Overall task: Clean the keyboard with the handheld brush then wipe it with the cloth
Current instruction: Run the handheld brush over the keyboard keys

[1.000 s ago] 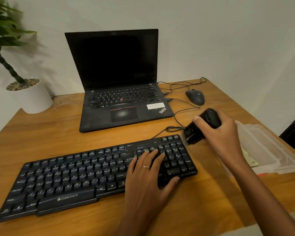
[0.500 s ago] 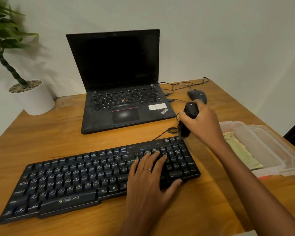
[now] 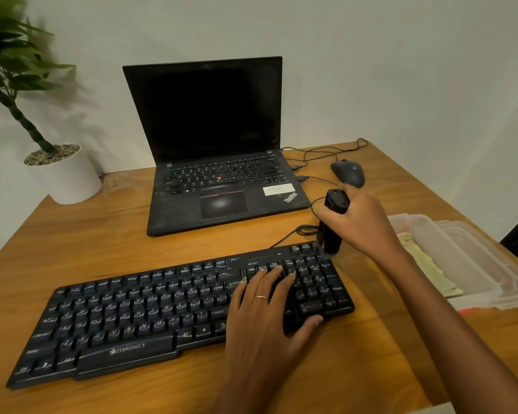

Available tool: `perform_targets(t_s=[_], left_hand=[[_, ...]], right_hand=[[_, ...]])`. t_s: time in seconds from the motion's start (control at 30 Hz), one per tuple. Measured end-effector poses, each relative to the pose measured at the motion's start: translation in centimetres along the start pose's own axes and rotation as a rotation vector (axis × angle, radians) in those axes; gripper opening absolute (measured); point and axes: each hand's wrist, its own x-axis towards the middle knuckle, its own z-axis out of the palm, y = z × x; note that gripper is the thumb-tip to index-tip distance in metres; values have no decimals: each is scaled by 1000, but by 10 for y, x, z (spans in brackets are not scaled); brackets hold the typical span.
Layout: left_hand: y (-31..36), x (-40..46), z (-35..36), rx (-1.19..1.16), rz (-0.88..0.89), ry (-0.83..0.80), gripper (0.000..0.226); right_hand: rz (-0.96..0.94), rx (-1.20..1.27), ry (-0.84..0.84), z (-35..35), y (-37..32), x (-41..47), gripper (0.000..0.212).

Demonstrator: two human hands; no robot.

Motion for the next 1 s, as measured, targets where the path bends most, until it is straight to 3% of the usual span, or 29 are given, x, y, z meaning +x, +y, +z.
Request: perform_targets(t_s=[0.07, 0.23, 0.37, 0.5, 0.63, 0.77, 0.9, 1.0], left_hand=[[-1, 0, 0, -2, -1, -3, 66], [1, 0, -1, 8, -2, -11, 67], [0, -2, 0, -5, -7, -12, 66], [0, -1, 0, 9, -5, -11, 66], [-1, -2, 0, 10, -2, -15, 67], [0, -1, 0, 12, 2, -7, 67], [0, -2, 0, 4, -7, -8, 68], [1, -2, -1, 6, -2, -8, 69]], right_hand=[[-27, 42, 74, 1, 1, -4, 22], [-12, -15, -3, 2, 0, -13, 23], [-53, 34, 87, 1, -3, -14, 23], [5, -1, -2, -1, -2, -19, 21], [-12, 37, 75, -3, -2, -24, 21], [12, -25, -28, -7, -4, -26, 22], [-30, 16, 55, -4, -6, -31, 22], [4, -32, -22, -5, -8, -34, 21]])
